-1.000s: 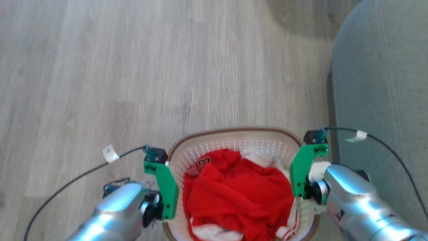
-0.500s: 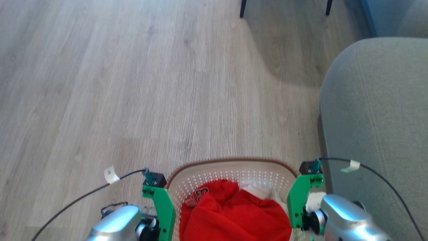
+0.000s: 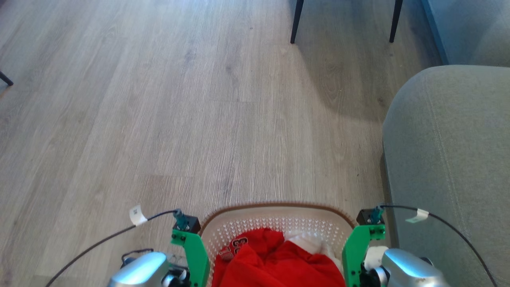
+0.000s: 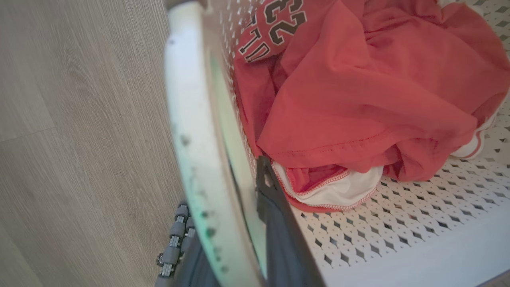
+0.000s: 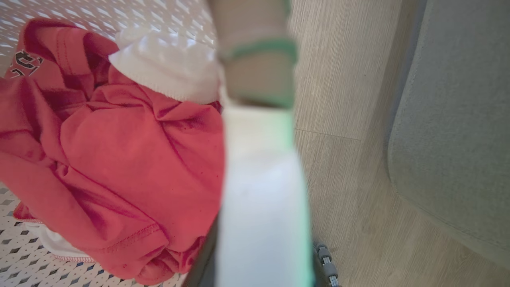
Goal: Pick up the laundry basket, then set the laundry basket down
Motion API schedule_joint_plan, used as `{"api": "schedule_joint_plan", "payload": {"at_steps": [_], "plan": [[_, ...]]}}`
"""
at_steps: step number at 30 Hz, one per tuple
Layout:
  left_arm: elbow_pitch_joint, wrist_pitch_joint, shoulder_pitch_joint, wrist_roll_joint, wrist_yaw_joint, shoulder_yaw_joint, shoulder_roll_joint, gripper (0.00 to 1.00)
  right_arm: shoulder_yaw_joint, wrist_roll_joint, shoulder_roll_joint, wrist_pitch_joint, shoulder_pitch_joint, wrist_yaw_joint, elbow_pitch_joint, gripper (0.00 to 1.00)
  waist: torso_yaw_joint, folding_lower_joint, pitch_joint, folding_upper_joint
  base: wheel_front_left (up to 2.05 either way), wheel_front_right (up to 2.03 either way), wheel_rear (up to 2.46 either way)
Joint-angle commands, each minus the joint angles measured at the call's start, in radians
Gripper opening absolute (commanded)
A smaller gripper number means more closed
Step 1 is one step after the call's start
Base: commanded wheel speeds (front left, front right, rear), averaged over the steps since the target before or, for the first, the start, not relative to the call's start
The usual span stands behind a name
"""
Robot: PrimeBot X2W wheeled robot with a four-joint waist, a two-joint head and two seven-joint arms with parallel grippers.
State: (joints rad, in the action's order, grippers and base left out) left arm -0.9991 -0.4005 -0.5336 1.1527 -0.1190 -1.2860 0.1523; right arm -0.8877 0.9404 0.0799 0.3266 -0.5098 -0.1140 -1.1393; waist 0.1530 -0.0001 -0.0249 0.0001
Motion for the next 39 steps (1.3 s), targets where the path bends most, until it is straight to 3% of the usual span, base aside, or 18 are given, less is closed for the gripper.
{"api": "schedule_joint_plan", "payload": {"at_steps": [1, 39], "plan": [[0.039, -0.002, -0.042, -0.021, -0.012, 0.006, 0.0, 0.0, -0.031, -0.007, -0.029, -0.017, -0.014, -0.017, 0.036, 0.0, 0.0, 0.0001, 0.0, -0.0001, 0.0, 0.0, 0.0], [0.026, -0.012, -0.028, -0.01, -0.012, 0.006, -0.009, 0.0, -0.13, 0.094, -0.03, -0.056, -0.038, -0.017, 0.001, 0.0, 0.009, 0.0001, -0.011, -0.0001, 0.0, 0.0, 0.0]]}}
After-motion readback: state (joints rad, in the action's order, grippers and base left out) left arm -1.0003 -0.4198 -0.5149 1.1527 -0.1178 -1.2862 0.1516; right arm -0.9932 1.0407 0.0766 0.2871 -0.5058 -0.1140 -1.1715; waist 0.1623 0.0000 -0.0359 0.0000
